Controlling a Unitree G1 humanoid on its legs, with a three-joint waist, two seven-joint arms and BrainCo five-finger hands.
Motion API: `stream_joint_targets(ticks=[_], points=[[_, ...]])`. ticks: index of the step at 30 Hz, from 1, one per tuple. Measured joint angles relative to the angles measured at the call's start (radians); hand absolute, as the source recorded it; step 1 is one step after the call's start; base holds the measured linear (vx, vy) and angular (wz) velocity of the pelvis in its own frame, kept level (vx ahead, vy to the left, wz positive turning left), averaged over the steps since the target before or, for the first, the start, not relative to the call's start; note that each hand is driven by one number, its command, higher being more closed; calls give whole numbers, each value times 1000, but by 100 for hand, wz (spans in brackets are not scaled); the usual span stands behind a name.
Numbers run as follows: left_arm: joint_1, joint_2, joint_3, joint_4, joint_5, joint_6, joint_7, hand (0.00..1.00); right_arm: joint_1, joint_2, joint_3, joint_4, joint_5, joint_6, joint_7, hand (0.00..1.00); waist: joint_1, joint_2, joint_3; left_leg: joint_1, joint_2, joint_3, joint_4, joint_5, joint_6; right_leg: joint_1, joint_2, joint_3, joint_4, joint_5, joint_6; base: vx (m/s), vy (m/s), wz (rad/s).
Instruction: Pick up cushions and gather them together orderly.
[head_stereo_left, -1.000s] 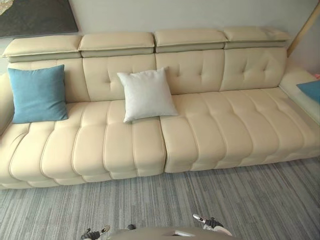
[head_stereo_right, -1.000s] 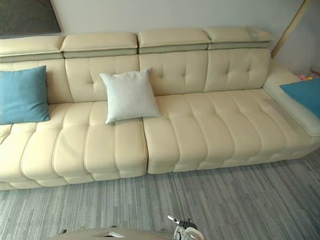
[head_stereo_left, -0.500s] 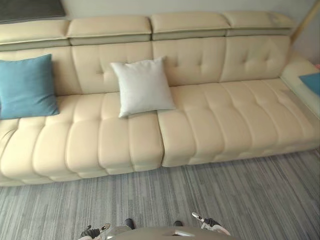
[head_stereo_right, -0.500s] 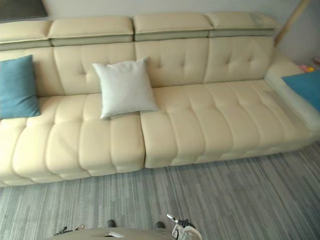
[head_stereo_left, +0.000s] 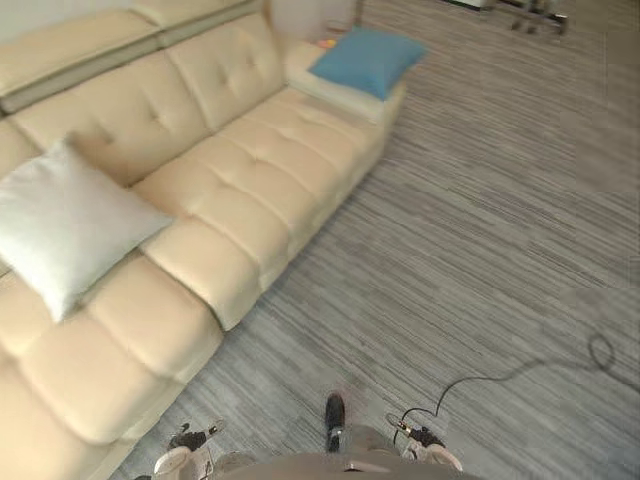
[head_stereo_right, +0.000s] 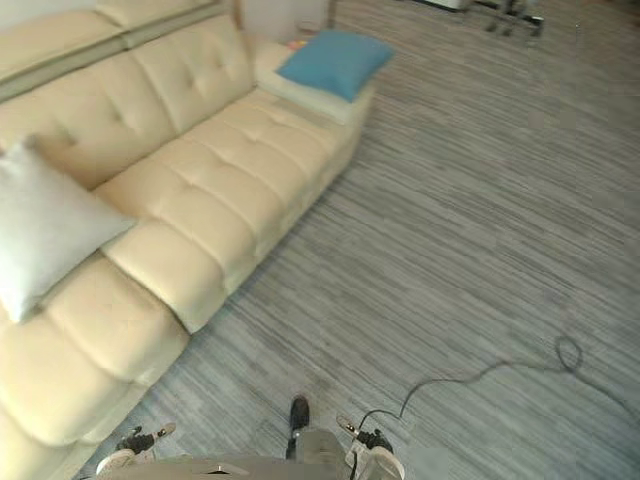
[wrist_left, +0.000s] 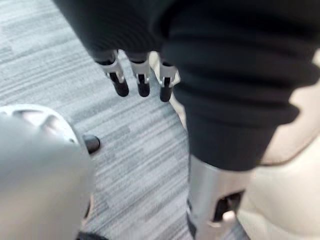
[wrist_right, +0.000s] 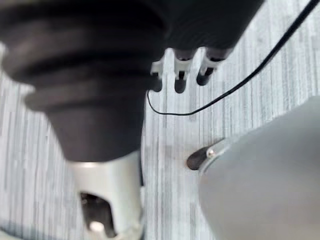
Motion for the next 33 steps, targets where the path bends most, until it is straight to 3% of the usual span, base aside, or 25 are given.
stream_joint_targets(ticks=[3, 5, 7, 9, 11, 12, 13, 14, 16, 19, 21, 24, 26, 27, 29, 30, 31, 33], points=[[-3, -11, -33, 0, 1, 0, -13, 0, -10, -18, 0, 1, -18, -1, 1, 0, -15, 27, 11, 27, 16, 50, -21, 21, -34, 6, -28, -214, 15, -17, 10, 54, -122, -57], [-4, -19, -54, -1, 1, 1, -14, 0, -15, -37, 0, 5, -27, -1, 1, 0, -21, 45, 17, 50, 29, 46, -45, 40, -62, 23, 2, -197, 17, -29, 12, 69, -140, -28], [-7, -23, -77, -3, 0, 1, -14, 0, -34, -51, 0, 19, -27, 0, 2, 0, -14, 67, 19, 61, 44, 29, -48, 54, -67, 17, 29, -159, 21, -39, 10, 74, -152, -51], [-9, -22, -81, -4, 0, 2, -13, 0, -43, -56, 1, 35, -26, 0, 3, 0, -13, 68, 19, 55, 67, 14, 28, 59, -78, 3, 34, -123, 51, -75, 16, 24, -100, -54], [-8, -19, -77, -13, -1, 1, -13, 0, -36, -58, 7, 44, -24, 0, 3, 0, -11, 57, 29, -4, 154, -27, 302, 54, -83, 20, 41, -78, 70, -110, 4, 40, -101, -66], [-8, -22, -68, -19, -1, 1, -14, 0, -35, -59, 12, 42, -24, -1, 3, 0, -10, 66, 35, -47, 207, -77, 458, 78, -43, 40, 55, -57, 69, -116, -3, 122, -93, -91], [-8, -29, -64, -24, -2, 1, -14, 0, -32, -70, 27, 39, -24, -1, 1, 0, -10, 77, 45, -115, 246, -165, 623, 57, -14, 61, 78, -19, 70, -127, -18, 132, -30, -79], [-8, -34, -56, -30, -5, 0, -14, 0, -32, -70, 27, 34, -23, -1, 1, 0, -9, 81, 48, -139, 244, -202, 669, 36, -10, 69, 83, -3, 72, -131, -24, 177, 17, -78], [-8, -47, -26, -41, -25, -2, -14, 0, -29, -64, 28, 14, -15, 0, 0, 0, -3, 83, 50, -234, 183, -311, 727, -29, -23, 88, 90, 34, 73, -145, -32, 168, 44, -56], [-7, -61, -19, -85, -52, -8, -14, 0, -25, -55, 26, 7, -13, 2, 0, 0, 34, 79, 54, -341, 76, -385, 554, -68, -3, 111, 87, 109, 57, -154, -24, 199, 82, -64], [0, -79, 8, -112, -52, -8, -13, 0, -20, -48, 27, -15, -12, 4, 0, 0, 40, 75, 56, -389, 35, -411, 376, -54, 10, 131, 79, 146, 38, -162, -10, 269, 157, -58], [0, -93, 30, -132, -53, -10, -12, 0, -12, -39, 25, -39, -13, 1, 0, 0, 59, 72, 53, -428, -25, -537, 171, 17, 0, 121, 60, 211, 43, -186, 26, 228, 164, -75], [4, -91, 38, -130, -52, -8, -11, 0, -12, -30, 29, -40, -15, 2, 1, 0, 64, 67, 30, -428, -48, -560, 197, 55, 43, 111, 41, 285, 78, -227, 70, 374, 280, -104], [7, -94, 41, -131, -52, -9, -10, 0, -11, -25, 30, -42, -15, 2, 1, 0, 68, 63, 18, -423, -50, -540, 206, 56, 45, 101, 31, 302, 100, -243, 79, 425, 309, -116], [16, -63, 37, -122, -51, -8, -9, 0, 16, 2, 44, -61, -27, 1, 4, 0, 72, -6, -20, -365, -86, -417, 202, 21, 67, -1, -61, 316, 409, -315, 183, 429, 285, -108], [15, -58, 36, -118, -52, -8, -9, 0, 14, 6, 48, -65, -27, 1, 6, 0, 72, -15, -20, -344, -98, -406, 197, 10, 73, -21, -71, 319, 480, -313, 197, 454, 245, -79], [15, -40, 5, -106, -51, -6, -6, 0, 15, 12, 52, -75, -27, 1, 8, 0, 64, -17, -16, -281, -111, -370, 189, -8, 102, -59, -87, 319, 675, -276, 236, 441, 197, -57], [15, -23, -34, -90, -51, 1, -4, 0, 18, 12, 52, -73, -27, 1, 8, 0, 43, -18, -11, -197, -129, -369, 161, -31, 117, -68, -115, 260, 843, -249, 225, 475, 169, -33]])
